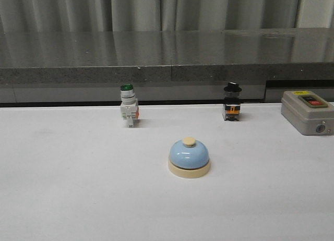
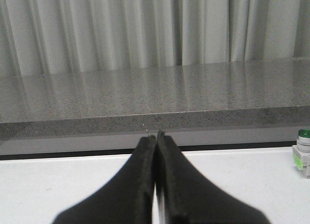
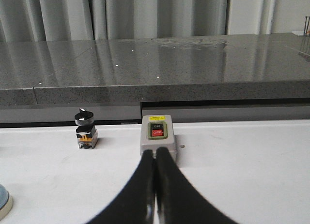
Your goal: Place and press bell with both arms
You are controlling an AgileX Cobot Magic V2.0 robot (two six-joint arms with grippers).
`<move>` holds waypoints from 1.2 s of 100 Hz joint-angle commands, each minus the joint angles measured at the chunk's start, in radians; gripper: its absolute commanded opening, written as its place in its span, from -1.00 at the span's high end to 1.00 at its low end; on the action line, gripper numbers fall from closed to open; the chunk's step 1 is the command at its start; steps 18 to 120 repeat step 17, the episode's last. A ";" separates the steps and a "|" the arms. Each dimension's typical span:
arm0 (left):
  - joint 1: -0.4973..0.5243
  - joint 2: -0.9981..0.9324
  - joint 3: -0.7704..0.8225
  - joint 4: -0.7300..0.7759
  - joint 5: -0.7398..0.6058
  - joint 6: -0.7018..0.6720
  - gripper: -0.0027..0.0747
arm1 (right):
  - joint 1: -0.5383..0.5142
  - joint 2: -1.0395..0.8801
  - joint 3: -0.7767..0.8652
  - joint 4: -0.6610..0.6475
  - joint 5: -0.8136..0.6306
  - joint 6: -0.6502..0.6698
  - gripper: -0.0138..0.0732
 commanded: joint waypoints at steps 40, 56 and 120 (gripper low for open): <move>0.003 -0.029 0.044 -0.007 -0.080 -0.013 0.98 | -0.004 -0.023 -0.015 -0.012 -0.088 0.000 0.82; 0.003 -0.029 0.044 -0.007 -0.080 -0.013 0.98 | -0.004 -0.023 -0.015 -0.012 -0.088 0.000 0.82; 0.003 -0.029 0.044 -0.007 -0.080 -0.013 0.98 | -0.004 -0.023 -0.015 -0.012 -0.088 0.000 0.82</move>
